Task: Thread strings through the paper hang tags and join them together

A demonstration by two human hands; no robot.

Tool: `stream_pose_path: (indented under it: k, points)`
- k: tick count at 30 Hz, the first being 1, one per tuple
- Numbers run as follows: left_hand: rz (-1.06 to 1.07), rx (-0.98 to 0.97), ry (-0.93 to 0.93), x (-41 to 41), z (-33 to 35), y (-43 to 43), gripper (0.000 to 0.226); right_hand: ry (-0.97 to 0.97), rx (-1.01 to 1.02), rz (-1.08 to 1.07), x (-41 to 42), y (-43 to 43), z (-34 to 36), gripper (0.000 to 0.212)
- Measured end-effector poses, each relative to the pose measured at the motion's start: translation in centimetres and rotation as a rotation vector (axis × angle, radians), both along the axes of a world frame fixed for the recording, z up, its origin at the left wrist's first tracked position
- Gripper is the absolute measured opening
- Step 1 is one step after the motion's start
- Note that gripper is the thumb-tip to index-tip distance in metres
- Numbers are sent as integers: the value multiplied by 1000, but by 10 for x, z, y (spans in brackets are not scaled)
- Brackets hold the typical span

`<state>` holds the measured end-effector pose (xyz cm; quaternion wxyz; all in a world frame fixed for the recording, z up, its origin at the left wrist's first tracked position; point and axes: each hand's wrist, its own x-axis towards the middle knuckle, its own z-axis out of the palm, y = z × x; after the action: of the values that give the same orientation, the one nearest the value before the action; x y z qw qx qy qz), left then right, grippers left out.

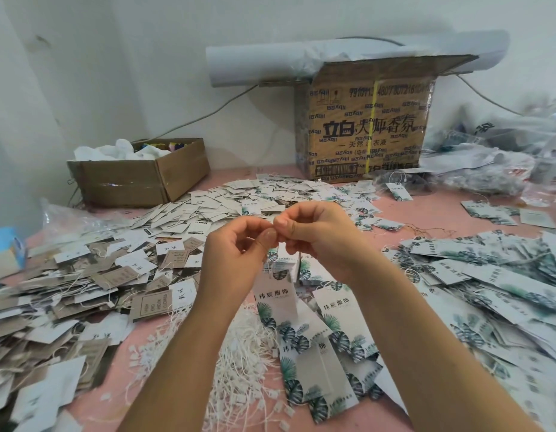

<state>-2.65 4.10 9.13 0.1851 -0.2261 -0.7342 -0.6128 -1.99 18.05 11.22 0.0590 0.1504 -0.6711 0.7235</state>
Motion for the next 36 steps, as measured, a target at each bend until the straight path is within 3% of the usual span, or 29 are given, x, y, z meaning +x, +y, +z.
stream_pose_path:
  k: [16,19,23,27,29,32,34,36]
  points:
    - [-26,59,12,-2,0,-4,17,-11,-28,5,3,-6,3,14]
    - [-22,39,-8,-4,0,-5,4,-13,-49,12,3,-9,1,14]
    - [-6,-61,-64,-7,-4,-8,28,8,-1,10,3,-10,2,17]
    - [-131,-225,-153,-8,-5,-14,42,29,-13,-48,2,-7,3,16]
    - [-158,-409,-218,-9,-6,-18,40,46,-40,-80,1,-6,3,17]
    - [-111,-605,-229,-11,-10,-21,20,64,-64,-130,-1,-5,2,15]
    - [-21,-637,-145,-14,-12,-21,23,64,-41,-166,-4,-4,-1,16]
    - [15,-561,-99,-15,-11,-20,22,75,107,-255,-8,-3,-4,21]
